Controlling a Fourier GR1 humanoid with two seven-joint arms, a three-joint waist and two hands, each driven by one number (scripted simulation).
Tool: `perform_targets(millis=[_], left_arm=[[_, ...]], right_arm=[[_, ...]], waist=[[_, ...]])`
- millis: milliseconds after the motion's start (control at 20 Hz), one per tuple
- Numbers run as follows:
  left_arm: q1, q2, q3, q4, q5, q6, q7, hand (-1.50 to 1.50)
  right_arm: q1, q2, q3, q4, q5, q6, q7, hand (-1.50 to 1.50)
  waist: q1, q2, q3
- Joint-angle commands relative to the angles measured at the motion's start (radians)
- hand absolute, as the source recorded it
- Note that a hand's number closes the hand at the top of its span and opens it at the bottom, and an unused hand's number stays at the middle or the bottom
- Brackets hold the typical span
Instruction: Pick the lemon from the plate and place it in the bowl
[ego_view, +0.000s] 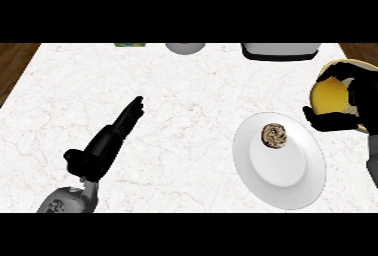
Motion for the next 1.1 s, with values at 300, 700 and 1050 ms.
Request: perform_targets(millis=[300, 700, 1050], left_arm=[[-0.027, -0.045, 0.010, 0.036, -0.043, -0.017, 0.002, 0.00], [-0.008, -0.032, 0.034, 0.001, -0.039, -0.046, 0.000, 0.00], [0.008, -0.059, -0.003, -0.006, -0.056, -0.048, -0.003, 0.00]], right_arm=[[-0.117, -0.051, -0.169, 0.355, 0.073, -0.042, -0.182, 1.50], [-0.228, -0.092, -0.258, 0.762, 0.161, -0.247, -0.427, 1.50], [-0.338, -0.092, -0.255, 1.026, 0.092, 0.079, -0.394, 1.50]], waist=[[0.014, 0.005, 0.000], [0.027, 0.009, 0.001], [0.049, 0.015, 0.002]])
